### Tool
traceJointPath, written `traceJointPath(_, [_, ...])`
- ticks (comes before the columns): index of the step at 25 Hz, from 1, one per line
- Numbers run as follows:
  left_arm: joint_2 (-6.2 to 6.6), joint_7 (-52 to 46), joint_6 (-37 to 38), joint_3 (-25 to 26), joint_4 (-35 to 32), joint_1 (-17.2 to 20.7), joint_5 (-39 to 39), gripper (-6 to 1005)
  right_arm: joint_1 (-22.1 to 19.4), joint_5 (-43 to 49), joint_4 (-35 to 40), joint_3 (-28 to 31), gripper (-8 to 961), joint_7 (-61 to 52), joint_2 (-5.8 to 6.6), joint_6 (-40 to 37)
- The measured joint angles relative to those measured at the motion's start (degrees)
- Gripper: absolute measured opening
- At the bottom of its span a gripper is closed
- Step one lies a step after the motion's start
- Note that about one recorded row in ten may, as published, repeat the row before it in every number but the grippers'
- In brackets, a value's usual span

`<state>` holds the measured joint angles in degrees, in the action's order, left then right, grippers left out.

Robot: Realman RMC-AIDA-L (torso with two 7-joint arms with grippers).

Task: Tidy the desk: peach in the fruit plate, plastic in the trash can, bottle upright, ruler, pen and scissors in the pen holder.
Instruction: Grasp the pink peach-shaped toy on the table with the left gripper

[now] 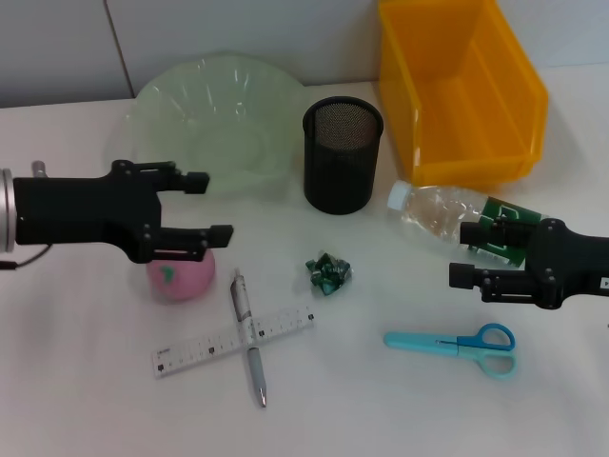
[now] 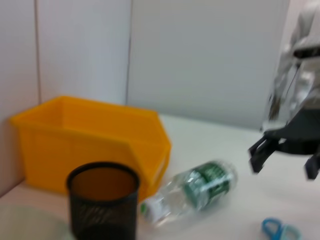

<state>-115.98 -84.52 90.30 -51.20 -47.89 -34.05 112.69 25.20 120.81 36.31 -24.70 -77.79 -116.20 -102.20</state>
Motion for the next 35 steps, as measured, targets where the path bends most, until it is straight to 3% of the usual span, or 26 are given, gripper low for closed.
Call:
traceJointPath(6, [0.09,-6.7,-0.83,0.5,-4.7,-4.69,12.92,742,0.45,0.31,-0.02,0.0,775,-0.17,0.02,0.21])
traceJointPath(15, [-2.39,-14.15,-3.29,-0.17,-3.61,-13.35,32.43,729,1.33,0.38,-0.6,0.0,776,-0.79,0.02,0.31])
traceJointPath(22, [-2.48,-15.7,-5.85,-2.08,-0.99,-14.73,35.77,718,1.77,0.38,-0.63,0.07,776,-1.1,0.01,0.77])
traceJointPath(28, [-2.51,-18.55,-12.34,-9.43,1.47,-14.32,36.34,709,1.96,0.39,-0.63,0.03,776,-1.44,0.01,1.21])
traceJointPath(35, [-2.57,-18.47,-14.81,-10.6,2.24,-13.9,36.8,699,1.96,0.39,-0.63,0.0,775,-1.56,0.01,1.22])
